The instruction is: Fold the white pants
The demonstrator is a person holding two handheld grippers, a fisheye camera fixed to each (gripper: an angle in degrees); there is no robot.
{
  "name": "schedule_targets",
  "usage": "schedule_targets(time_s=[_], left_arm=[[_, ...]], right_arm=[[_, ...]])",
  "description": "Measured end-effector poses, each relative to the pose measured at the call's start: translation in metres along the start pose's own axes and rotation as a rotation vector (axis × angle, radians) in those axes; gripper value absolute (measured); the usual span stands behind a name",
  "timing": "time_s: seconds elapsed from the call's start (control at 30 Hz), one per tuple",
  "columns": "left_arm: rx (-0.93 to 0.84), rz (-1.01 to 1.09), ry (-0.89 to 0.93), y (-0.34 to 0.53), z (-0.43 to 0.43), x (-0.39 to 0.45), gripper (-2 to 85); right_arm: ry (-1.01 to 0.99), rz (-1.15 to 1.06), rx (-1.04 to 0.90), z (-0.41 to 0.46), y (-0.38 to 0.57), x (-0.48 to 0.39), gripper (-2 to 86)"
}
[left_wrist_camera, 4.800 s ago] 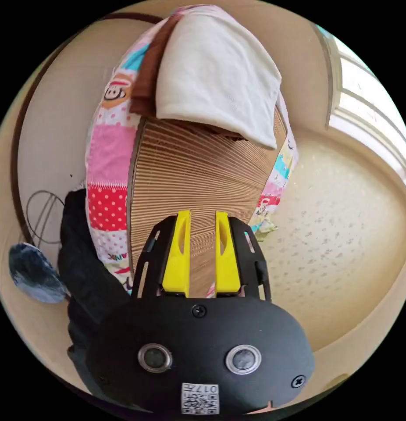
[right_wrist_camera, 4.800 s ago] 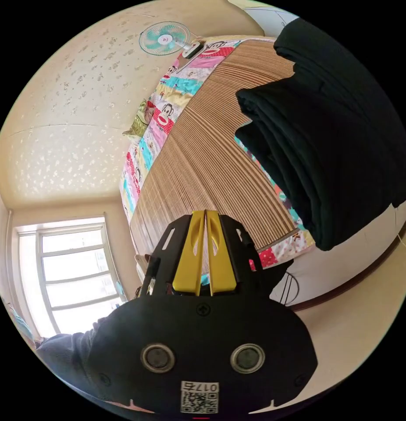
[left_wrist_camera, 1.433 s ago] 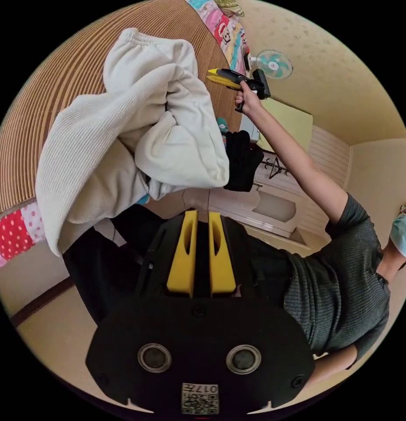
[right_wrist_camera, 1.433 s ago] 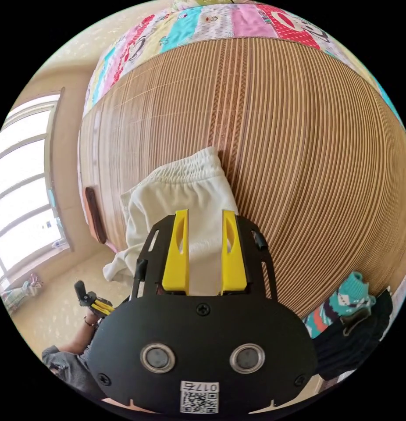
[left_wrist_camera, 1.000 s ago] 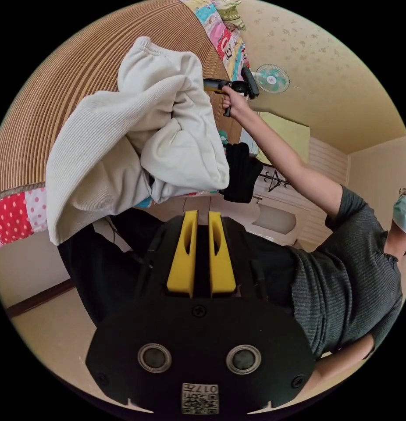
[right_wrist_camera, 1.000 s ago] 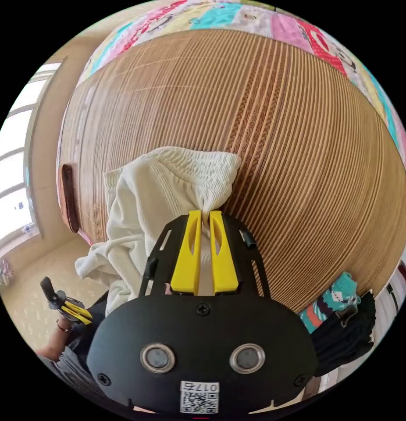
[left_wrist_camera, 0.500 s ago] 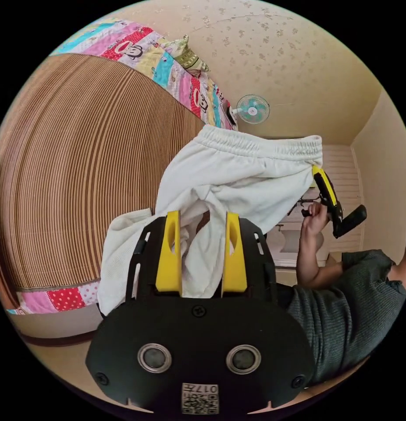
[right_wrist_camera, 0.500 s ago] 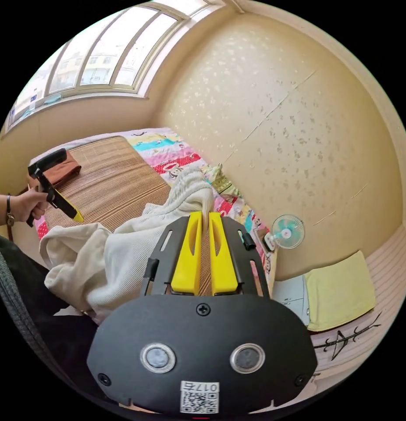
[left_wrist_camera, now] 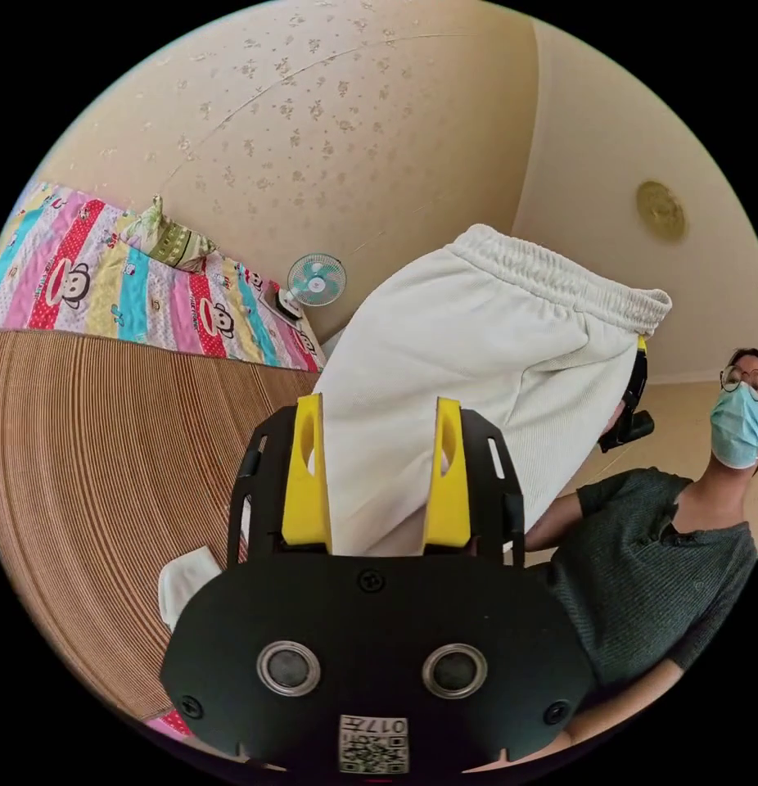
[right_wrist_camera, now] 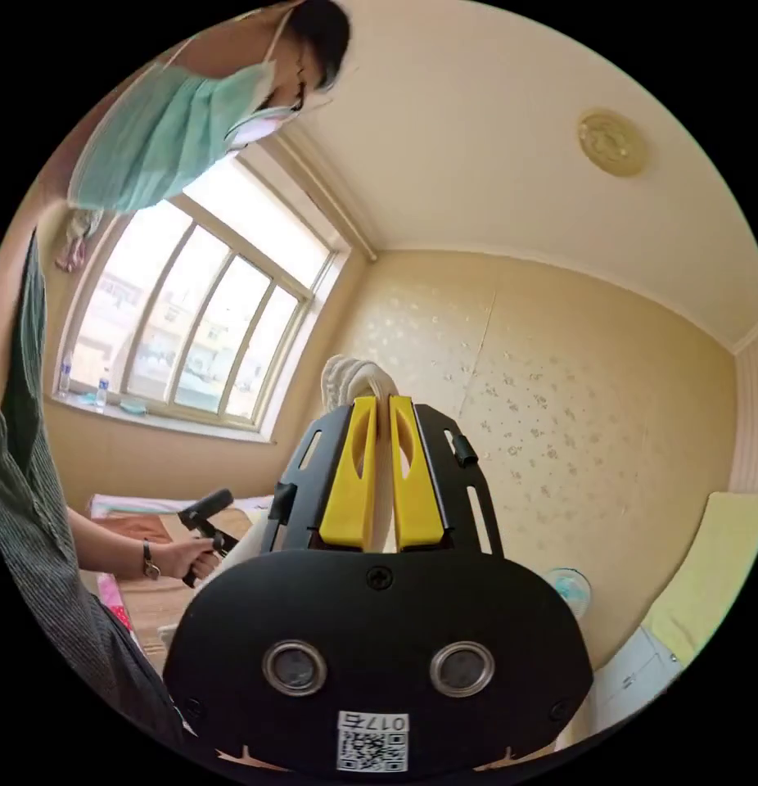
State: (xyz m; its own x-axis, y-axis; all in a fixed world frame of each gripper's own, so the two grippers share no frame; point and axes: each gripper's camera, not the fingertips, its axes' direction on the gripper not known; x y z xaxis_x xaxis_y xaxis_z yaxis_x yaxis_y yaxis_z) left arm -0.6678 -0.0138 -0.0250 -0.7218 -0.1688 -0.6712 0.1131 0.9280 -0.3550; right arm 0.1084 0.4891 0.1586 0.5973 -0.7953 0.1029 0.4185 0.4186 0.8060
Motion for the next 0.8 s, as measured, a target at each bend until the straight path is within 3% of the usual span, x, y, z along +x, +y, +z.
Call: schedule_targets(time_s=[0.2, 0.27, 0.3, 0.33, 0.4, 0.53, 0.63, 0.8], left_arm=[[-0.042, 0.223, 0.127, -0.001, 0.022, 0.084, 30.5], [-0.039, 0.279, 0.183, 0.004, 0.027, 0.109, 30.9], [0.003, 0.351, 0.245, 0.011, 0.023, 0.135, 24.1], [0.022, 0.402, 0.284, 0.015, 0.020, 0.150, 20.7], [0.087, 0.544, 0.316, 0.028, 0.002, 0.206, 4.8], [0.242, 0.548, 0.263, 0.016, -0.064, 0.253, 4.3], [0.389, 0.537, 0.128, -0.010, -0.126, 0.297, 4.2], [0.475, 0.674, -0.162, -0.069, -0.169, 0.397, 4.8]], right_arm=[[-0.453, 0.412, 0.430, -0.052, -0.007, 0.086, 3.0], [-0.648, 0.545, 0.549, -0.047, 0.003, 0.114, 3.0], [-0.664, 0.564, 0.563, -0.045, 0.004, 0.119, 3.0], [-0.639, 0.597, 0.557, -0.043, 0.005, 0.124, 3.1], [-0.564, 0.623, 0.503, -0.044, 0.002, 0.131, 3.1], [-0.361, 0.524, 0.446, -0.076, -0.016, 0.138, 3.0], [-0.211, 0.452, 0.352, -0.090, -0.040, 0.144, 3.0], [-0.123, 0.564, 0.253, -0.083, -0.062, 0.164, 3.0]])
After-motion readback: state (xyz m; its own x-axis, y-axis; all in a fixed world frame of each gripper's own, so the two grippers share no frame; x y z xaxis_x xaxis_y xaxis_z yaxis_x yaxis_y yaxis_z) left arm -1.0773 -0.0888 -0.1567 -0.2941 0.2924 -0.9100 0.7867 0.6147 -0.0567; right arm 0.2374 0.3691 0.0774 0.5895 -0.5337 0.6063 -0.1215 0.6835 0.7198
